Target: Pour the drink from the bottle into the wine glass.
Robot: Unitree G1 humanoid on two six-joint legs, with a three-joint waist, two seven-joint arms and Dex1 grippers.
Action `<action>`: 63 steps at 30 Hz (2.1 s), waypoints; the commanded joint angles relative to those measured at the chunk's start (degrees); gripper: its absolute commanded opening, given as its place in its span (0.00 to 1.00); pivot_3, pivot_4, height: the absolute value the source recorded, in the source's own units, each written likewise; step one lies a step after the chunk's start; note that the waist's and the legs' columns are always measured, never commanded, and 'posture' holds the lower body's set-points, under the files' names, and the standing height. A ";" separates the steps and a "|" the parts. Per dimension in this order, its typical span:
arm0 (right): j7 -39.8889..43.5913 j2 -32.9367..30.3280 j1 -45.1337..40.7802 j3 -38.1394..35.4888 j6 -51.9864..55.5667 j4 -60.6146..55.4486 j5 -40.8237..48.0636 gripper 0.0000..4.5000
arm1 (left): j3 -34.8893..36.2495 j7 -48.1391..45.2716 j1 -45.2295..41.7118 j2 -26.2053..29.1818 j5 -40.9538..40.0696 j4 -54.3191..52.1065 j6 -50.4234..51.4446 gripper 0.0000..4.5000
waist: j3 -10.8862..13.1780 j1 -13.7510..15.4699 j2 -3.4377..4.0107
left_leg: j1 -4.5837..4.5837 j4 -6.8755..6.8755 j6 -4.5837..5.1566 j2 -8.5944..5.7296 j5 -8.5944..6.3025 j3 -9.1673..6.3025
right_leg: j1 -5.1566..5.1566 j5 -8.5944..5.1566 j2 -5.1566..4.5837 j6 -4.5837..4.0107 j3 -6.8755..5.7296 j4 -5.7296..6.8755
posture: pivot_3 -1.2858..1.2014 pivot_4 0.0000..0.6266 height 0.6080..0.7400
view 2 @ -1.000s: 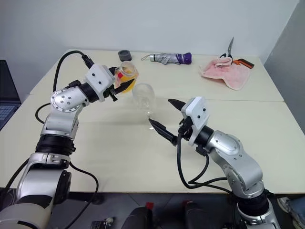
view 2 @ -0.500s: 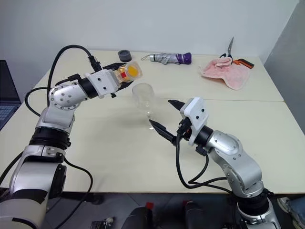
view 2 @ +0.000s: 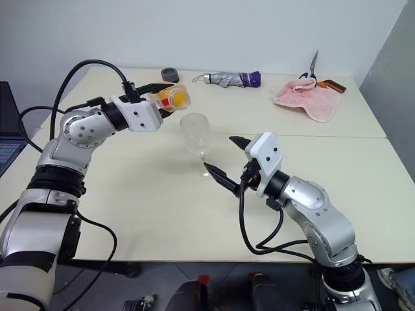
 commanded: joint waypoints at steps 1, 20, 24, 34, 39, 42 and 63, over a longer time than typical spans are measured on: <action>0.58 -0.11 -1.16 -0.60 -1.02 -0.82 -0.02 1.00 | 0.28 3.22 -3.02 1.54 1.14 -0.19 -2.57 0.38 | 0.00 0.00 0.00 | 0.00 0.00 0.00 0.00 0.00 0.00 | 0.00 0.00 0.00 0.00 0.00 0.00 | 0.52 0.24 1.00; 2.15 -1.22 0.12 -1.41 -2.18 -1.40 -0.34 1.00 | -2.37 10.97 -6.30 3.00 8.27 4.44 -6.99 0.38 | 0.00 0.00 0.00 | 0.00 0.00 0.00 0.00 0.00 -0.01 | 0.00 0.00 -0.01 0.00 -0.02 0.01 | 0.52 0.24 1.00; 2.13 -1.49 0.17 -1.40 -2.30 -1.47 -0.28 1.00 | -2.93 12.34 -6.79 3.12 9.34 5.06 -6.99 0.38 | 0.00 -0.02 0.00 | 0.00 0.00 0.00 0.00 0.00 0.00 | 0.00 0.00 -0.01 0.00 -0.02 0.01 | 0.52 0.24 1.00; 2.00 -1.56 0.38 -1.32 -2.07 -1.94 -0.11 1.00 | -4.24 15.50 -8.15 3.60 11.64 6.52 -6.88 0.38 | 0.00 -0.01 0.00 | 0.00 0.00 0.00 -0.01 0.00 -0.01 | 0.00 0.00 -0.01 0.00 -0.02 0.02 | 0.52 0.24 1.00; 2.70 -1.98 0.79 -1.18 -1.96 -2.60 0.45 1.00 | -4.90 16.63 -8.68 3.80 12.27 7.00 -7.00 0.38 | 0.00 -0.01 0.00 | 0.00 0.00 0.00 -0.01 0.00 0.00 | 0.00 0.00 -0.01 0.00 -0.02 0.03 | 0.52 0.24 1.00; 2.67 -2.14 0.97 -1.12 -1.95 -2.78 0.50 1.00 | -5.33 17.22 -9.13 3.97 12.66 7.59 -7.05 0.38 | 0.00 -0.02 0.00 | 0.01 0.01 0.00 -0.01 0.00 0.00 | 0.00 0.00 -0.01 0.00 -0.01 0.03 | 0.52 0.24 1.00; 0.98 -1.07 2.90 -1.67 -1.49 -4.01 1.25 1.00 | -6.80 18.61 -11.11 3.89 14.11 8.44 -8.09 0.38 | 0.00 -0.01 0.00 | 0.01 0.01 -0.01 -0.01 0.00 0.00 | 0.00 0.00 -0.02 0.00 -0.02 0.05 | 0.52 0.24 1.00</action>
